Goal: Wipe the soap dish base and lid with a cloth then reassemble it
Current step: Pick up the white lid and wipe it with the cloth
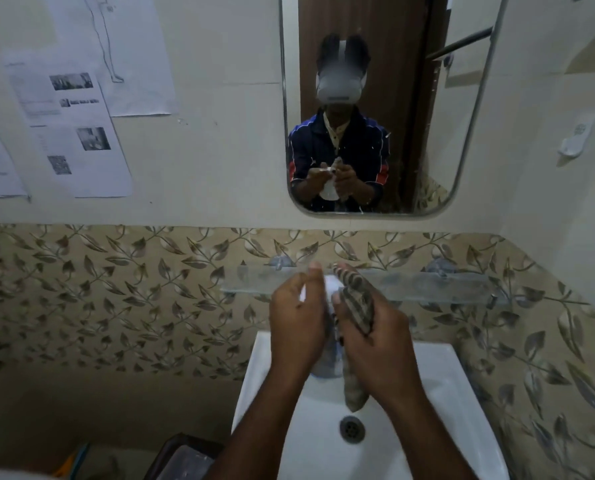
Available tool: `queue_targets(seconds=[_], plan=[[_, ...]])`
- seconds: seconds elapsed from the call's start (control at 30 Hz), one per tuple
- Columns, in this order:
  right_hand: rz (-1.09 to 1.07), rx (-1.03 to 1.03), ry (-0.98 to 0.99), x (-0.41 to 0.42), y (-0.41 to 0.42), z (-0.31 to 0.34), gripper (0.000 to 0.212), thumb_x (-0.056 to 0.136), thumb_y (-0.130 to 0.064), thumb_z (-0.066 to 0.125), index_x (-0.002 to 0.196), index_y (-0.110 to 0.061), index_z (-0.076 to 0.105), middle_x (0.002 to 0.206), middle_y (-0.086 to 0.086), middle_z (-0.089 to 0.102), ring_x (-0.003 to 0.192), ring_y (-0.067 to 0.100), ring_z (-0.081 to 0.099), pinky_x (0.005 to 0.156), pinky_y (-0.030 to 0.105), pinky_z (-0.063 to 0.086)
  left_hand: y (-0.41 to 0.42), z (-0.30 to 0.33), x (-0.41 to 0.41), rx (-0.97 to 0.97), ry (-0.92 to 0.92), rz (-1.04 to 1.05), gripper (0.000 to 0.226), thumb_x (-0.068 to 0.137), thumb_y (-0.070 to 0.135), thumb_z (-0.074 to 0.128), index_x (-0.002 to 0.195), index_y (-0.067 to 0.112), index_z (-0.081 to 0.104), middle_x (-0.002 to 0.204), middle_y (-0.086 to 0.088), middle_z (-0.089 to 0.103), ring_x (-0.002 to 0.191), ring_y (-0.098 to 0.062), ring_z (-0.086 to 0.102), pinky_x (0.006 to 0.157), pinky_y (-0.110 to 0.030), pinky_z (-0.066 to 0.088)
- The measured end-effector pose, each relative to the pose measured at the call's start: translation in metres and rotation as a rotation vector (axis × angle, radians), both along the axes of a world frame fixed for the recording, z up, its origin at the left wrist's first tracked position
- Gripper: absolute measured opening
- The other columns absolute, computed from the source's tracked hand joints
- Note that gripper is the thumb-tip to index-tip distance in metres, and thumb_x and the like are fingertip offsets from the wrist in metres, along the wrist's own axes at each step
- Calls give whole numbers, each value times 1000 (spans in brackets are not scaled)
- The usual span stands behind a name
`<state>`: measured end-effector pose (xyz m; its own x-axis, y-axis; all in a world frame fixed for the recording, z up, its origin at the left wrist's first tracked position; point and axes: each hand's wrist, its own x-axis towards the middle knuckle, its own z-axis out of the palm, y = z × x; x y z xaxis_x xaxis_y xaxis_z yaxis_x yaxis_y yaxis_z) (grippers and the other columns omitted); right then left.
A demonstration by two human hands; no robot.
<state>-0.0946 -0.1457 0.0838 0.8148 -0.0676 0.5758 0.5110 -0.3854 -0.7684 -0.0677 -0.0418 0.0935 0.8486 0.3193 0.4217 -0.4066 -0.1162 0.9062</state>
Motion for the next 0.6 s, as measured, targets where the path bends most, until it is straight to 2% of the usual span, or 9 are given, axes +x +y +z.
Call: queue_targets(seconds=[0.07, 0.1, 0.17, 0.23, 0.3, 0.37, 0.43, 0.5, 0.6], plan=[[-1, -74, -78, 1, -1, 14, 43, 93, -29, 56, 137, -26, 56, 130, -17, 60, 122, -10, 51, 100, 12, 42, -5, -1, 0, 36, -43, -51, 57, 102, 44, 46, 69, -1, 59, 61, -19, 60, 56, -33, 57, 54, -43, 49], [9, -70, -81, 0, -1, 15, 44, 93, -29, 56, 137, -26, 56, 131, -18, 59, 122, -10, 51, 101, 13, 42, -6, 0, -1, -20, -53, -46, 56, 103, 42, 47, 70, -1, 57, 61, -20, 60, 54, -33, 55, 53, -41, 49], [21, 6, -22, -6, 0, 6, 45, 92, -31, 57, 137, -29, 55, 131, -17, 62, 120, -6, 55, 101, 22, 48, -5, 9, -3, -290, 24, 69, 49, 103, 40, 47, 67, 7, 56, 57, -8, 60, 51, -21, 58, 52, -33, 50], [69, 112, 104, -12, 5, -9, 43, 93, -29, 61, 136, -35, 55, 128, -16, 64, 116, -3, 59, 95, 33, 55, -1, 14, -1, -623, 159, 179, 47, 101, 44, 47, 69, 13, 55, 59, -3, 62, 53, -17, 63, 55, -31, 54], [108, 131, 142, -15, 6, -14, 46, 93, -29, 64, 136, -39, 53, 129, -16, 62, 116, 0, 60, 91, 39, 57, 2, 13, 1, -745, 235, 156, 46, 101, 45, 44, 73, 11, 57, 61, -3, 65, 52, -15, 66, 52, -27, 55], [100, 63, 95, -9, 1, -6, 47, 91, -38, 63, 137, -37, 52, 125, -15, 63, 114, 2, 62, 91, 38, 57, -1, 7, -2, -728, 275, 106, 44, 102, 43, 41, 87, 8, 62, 73, -10, 70, 58, -15, 70, 49, -24, 55], [89, -31, 51, -3, -9, 4, 47, 93, -38, 63, 138, -33, 52, 122, -12, 64, 112, 1, 62, 91, 34, 56, -5, 0, -6, -637, 292, 51, 43, 103, 41, 38, 100, 5, 61, 82, -14, 71, 62, -14, 71, 48, -22, 53], [98, -113, 26, 0, -16, 11, 50, 93, -30, 64, 142, -29, 49, 125, -10, 63, 115, -1, 60, 94, 31, 54, -5, 1, -8, -479, 273, 46, 42, 105, 37, 38, 96, 4, 61, 77, -14, 68, 56, -6, 68, 46, -19, 51], [106, -188, -36, -1, -16, 12, 57, 93, -28, 64, 146, -25, 44, 131, -11, 60, 121, -4, 54, 99, 17, 46, -6, -3, -9, -167, 74, 45, 52, 105, 38, 39, 81, -3, 59, 71, -23, 63, 56, -16, 60, 51, -31, 48]])
